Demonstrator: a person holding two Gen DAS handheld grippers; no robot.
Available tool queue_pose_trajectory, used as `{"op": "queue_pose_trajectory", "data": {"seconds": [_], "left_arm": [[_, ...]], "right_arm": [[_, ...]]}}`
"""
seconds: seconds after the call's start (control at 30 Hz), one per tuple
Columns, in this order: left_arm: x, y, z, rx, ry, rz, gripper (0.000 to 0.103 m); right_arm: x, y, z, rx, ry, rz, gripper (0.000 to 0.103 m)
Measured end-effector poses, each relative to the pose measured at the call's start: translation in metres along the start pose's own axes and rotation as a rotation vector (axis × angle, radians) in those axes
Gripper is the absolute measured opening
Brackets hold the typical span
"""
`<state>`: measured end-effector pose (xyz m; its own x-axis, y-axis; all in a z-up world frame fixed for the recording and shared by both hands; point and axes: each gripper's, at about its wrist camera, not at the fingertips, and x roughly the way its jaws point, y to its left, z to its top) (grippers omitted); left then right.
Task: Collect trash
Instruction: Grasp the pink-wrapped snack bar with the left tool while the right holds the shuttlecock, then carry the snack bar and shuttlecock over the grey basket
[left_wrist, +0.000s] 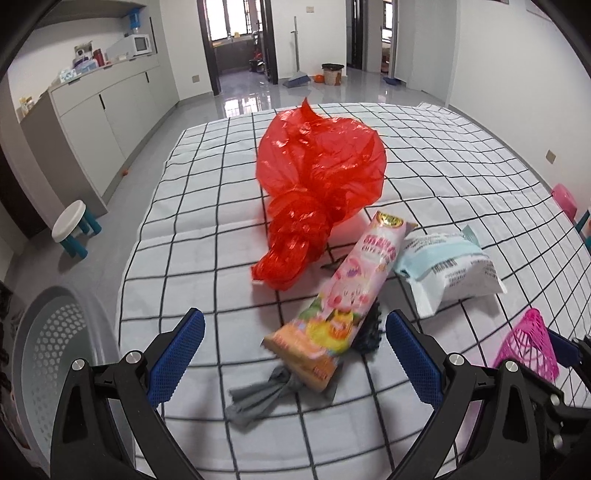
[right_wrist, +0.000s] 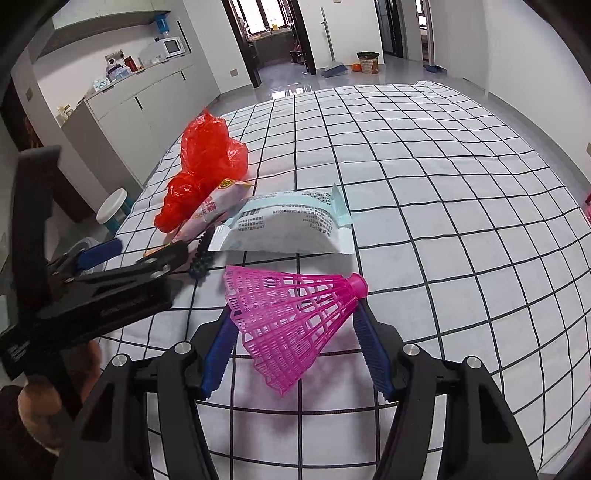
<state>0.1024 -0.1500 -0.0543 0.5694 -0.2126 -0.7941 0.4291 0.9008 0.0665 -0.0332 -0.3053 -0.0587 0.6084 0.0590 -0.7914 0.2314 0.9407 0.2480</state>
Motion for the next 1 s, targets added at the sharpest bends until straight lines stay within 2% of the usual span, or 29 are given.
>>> {"op": "queue_pose_trajectory", "data": {"seconds": [0.27,0.33,0.4,0.47,0.53,0.6,0.67,0.77,1.0], "left_arm": [[0.007,-0.012,0.004,0.049,-0.013,-0.026,0.094],[0.008,-0.014,0.004,0.059,-0.008,-0.037,0.082],[0.009,-0.016,0.004,0.072,0.002,-0.043,0.066],[0.009,-0.017,0.002,0.075,0.002,-0.049,0.059],[0.008,-0.019,0.001,0.079,0.006,-0.062,0.047],[0.006,-0.018,0.0,0.076,0.007,-0.072,0.027],[0.003,-0.016,-0.002,0.065,0.005,-0.084,0.02],[-0.004,-0.011,-0.006,0.055,-0.005,-0.09,0.015],[-0.027,0.004,-0.01,0.031,-0.047,-0.086,0.014]], "right_arm": [[0.002,0.003,0.001,-0.006,0.007,0.015,0.06],[0.004,0.002,0.001,-0.004,0.011,0.019,0.06],[0.003,0.003,0.001,-0.003,0.009,0.023,0.06],[0.003,0.003,0.001,-0.007,0.007,0.021,0.06],[0.004,0.003,0.001,-0.011,0.009,0.022,0.06],[0.003,0.003,0.0,-0.014,0.009,0.021,0.06],[0.003,0.004,0.0,-0.016,0.008,0.02,0.06],[0.001,0.005,0.0,-0.017,0.003,0.022,0.06],[-0.001,0.009,-0.003,-0.029,-0.004,0.019,0.06]]}}
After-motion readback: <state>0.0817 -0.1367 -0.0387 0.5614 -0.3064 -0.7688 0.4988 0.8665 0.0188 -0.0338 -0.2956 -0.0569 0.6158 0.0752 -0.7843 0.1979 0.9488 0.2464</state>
